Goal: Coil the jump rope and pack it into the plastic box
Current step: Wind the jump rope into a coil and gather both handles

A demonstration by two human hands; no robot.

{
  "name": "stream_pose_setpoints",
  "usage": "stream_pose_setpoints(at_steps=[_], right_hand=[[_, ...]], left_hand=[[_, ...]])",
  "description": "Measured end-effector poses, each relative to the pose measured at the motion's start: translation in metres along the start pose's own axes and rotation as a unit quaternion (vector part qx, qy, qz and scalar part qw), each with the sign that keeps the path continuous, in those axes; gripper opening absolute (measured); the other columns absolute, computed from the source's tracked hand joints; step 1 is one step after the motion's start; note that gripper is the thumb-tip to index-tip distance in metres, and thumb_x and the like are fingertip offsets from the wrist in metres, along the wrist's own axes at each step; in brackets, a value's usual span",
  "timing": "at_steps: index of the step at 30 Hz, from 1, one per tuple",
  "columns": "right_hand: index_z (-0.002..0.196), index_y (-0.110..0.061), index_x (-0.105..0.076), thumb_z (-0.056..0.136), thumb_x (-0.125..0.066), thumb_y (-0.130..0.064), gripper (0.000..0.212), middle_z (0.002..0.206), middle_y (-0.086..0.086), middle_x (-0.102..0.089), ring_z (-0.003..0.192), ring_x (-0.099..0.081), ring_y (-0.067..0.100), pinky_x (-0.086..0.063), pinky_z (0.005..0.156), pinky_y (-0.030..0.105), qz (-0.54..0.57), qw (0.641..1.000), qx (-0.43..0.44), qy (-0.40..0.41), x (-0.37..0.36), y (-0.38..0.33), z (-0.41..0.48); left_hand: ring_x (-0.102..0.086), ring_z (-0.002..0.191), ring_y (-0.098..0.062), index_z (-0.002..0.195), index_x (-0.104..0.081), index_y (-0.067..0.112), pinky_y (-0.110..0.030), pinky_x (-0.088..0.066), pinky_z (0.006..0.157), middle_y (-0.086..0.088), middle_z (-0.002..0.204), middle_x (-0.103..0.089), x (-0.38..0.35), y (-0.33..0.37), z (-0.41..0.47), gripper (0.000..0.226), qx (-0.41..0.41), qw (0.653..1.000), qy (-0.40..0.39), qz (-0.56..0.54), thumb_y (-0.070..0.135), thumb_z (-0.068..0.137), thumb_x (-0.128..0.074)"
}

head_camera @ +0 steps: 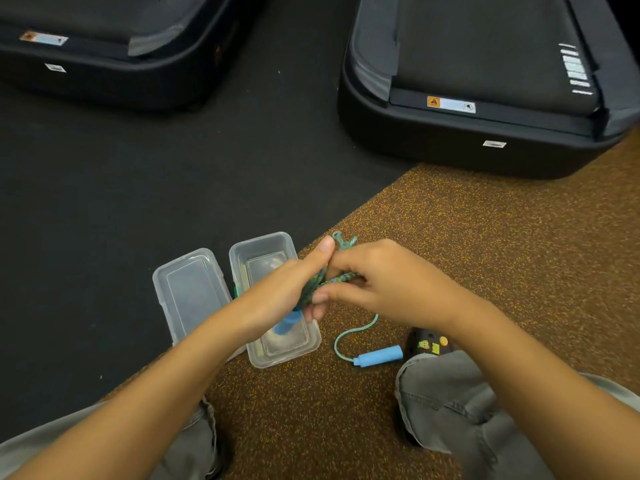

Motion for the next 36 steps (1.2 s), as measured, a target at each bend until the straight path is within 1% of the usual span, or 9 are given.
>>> stream_pose_setpoints(at_steps=[4, 8, 11, 15, 22, 25, 28, 31, 36], right_hand=[[0.077, -0.018, -0.064, 0.081, -0.060, -0.045, 0.027, 0.057, -0.009, -0.059, 0.056, -0.052, 0.006, -0.043, 0.057, 0.023, 0.038, 0.999, 0.010, -0.004, 0.002, -0.001, 0.001], [0.069, -0.013, -0.058, 0.071, -0.064, -0.050, 0.038, 0.051, -0.007, -0.045, 0.051, -0.041, 0.007, -0.031, 0.049, 0.017, 0.061, 0.994, -0.012, 0.093, 0.032, 0.014, -0.003], [0.073, -0.015, -0.059, 0.074, -0.054, -0.053, 0.038, 0.054, 0.001, -0.048, 0.053, -0.040, 0.007, -0.031, 0.050, 0.018, 0.076, 0.989, -0.039, 0.119, 0.047, 0.027, -0.005], [0.082, -0.022, -0.056, 0.089, -0.049, -0.037, 0.018, 0.058, -0.009, -0.046, 0.058, -0.044, 0.004, -0.033, 0.055, 0.015, 0.044, 0.994, -0.049, 0.089, 0.034, 0.031, 0.000], [0.081, -0.018, -0.052, 0.094, -0.038, -0.037, 0.027, 0.068, -0.002, -0.057, 0.065, -0.052, 0.012, -0.042, 0.064, 0.032, 0.021, 0.998, -0.045, 0.024, 0.001, 0.025, 0.008], [0.098, -0.016, -0.055, 0.093, -0.032, -0.033, 0.030, 0.089, 0.009, -0.067, 0.082, -0.060, 0.025, -0.047, 0.074, 0.043, 0.016, 0.999, -0.035, 0.007, -0.013, 0.017, 0.009], [0.093, -0.013, -0.048, 0.095, -0.033, -0.029, 0.022, 0.093, 0.015, -0.065, 0.082, -0.059, 0.034, -0.047, 0.072, 0.048, 0.005, 0.999, -0.033, -0.002, -0.020, 0.011, 0.007], [0.096, -0.013, -0.043, 0.097, -0.033, -0.029, 0.019, 0.096, 0.014, -0.062, 0.085, -0.058, 0.035, -0.047, 0.072, 0.046, -0.019, 0.999, -0.028, -0.022, -0.025, 0.007, 0.004], [0.101, -0.013, -0.043, 0.097, -0.035, -0.030, 0.019, 0.097, 0.012, -0.061, 0.089, -0.058, 0.034, -0.046, 0.069, 0.041, -0.063, 0.997, -0.006, -0.038, -0.031, 0.004, 0.000]], left_hand=[[-0.027, 0.042, -0.008, 0.057, -0.063, 0.014, -0.024, -0.032, 0.059, -0.003, 0.047, -0.028, -0.001, 0.005, -0.001, 0.076, -0.001, 0.999, -0.035, 0.011, 0.066, 0.084, -0.016], [-0.022, 0.040, -0.009, 0.054, -0.067, 0.015, -0.020, -0.028, 0.053, 0.001, 0.040, -0.023, 0.003, 0.004, -0.006, 0.070, 0.018, 0.998, -0.058, -0.002, 0.068, 0.080, -0.029], [-0.019, 0.039, -0.010, 0.044, -0.056, 0.016, -0.020, -0.024, 0.046, 0.006, 0.037, -0.022, 0.009, 0.007, -0.008, 0.053, 0.000, 0.993, -0.054, -0.108, 0.049, 0.083, -0.042], [-0.021, 0.036, -0.006, 0.041, -0.048, 0.017, -0.018, -0.023, 0.042, 0.009, 0.036, -0.026, 0.014, 0.011, -0.006, 0.048, -0.031, 0.953, -0.068, -0.294, 0.036, 0.085, -0.052], [-0.026, 0.038, -0.003, 0.067, -0.069, 0.014, -0.015, -0.032, 0.044, 0.008, 0.043, -0.021, -0.001, 0.014, -0.008, 0.025, -0.051, 0.892, -0.134, -0.429, 0.036, 0.076, -0.060], [-0.037, 0.041, -0.001, 0.089, -0.075, 0.013, -0.014, -0.038, 0.047, 0.010, 0.050, -0.050, 0.003, 0.017, -0.006, 0.031, -0.060, 0.882, -0.095, -0.458, 0.031, 0.074, -0.054], [-0.053, 0.053, -0.002, 0.102, -0.071, 0.010, -0.015, -0.047, 0.055, 0.001, 0.086, -0.073, 0.011, 0.016, -0.001, 0.038, -0.070, 0.881, -0.029, -0.466, 0.027, 0.079, -0.047], [-0.069, 0.081, -0.009, 0.113, -0.063, 0.007, -0.018, -0.055, 0.071, -0.006, 0.107, -0.072, 0.018, 0.011, 0.003, 0.039, -0.077, 0.888, 0.030, -0.451, 0.023, 0.086, -0.040], [-0.061, 0.112, -0.014, 0.120, -0.054, 0.010, -0.023, -0.047, 0.096, -0.004, 0.121, -0.063, 0.024, 0.001, 0.008, 0.032, -0.101, 0.920, 0.125, -0.358, 0.017, 0.095, -0.036]])
Point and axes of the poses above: each hand's wrist, its own z-axis towards the middle knuckle, its own x-axis out of the back of the hand, y = z × x, the point moved 5 cm from there along z, towards the middle knuckle
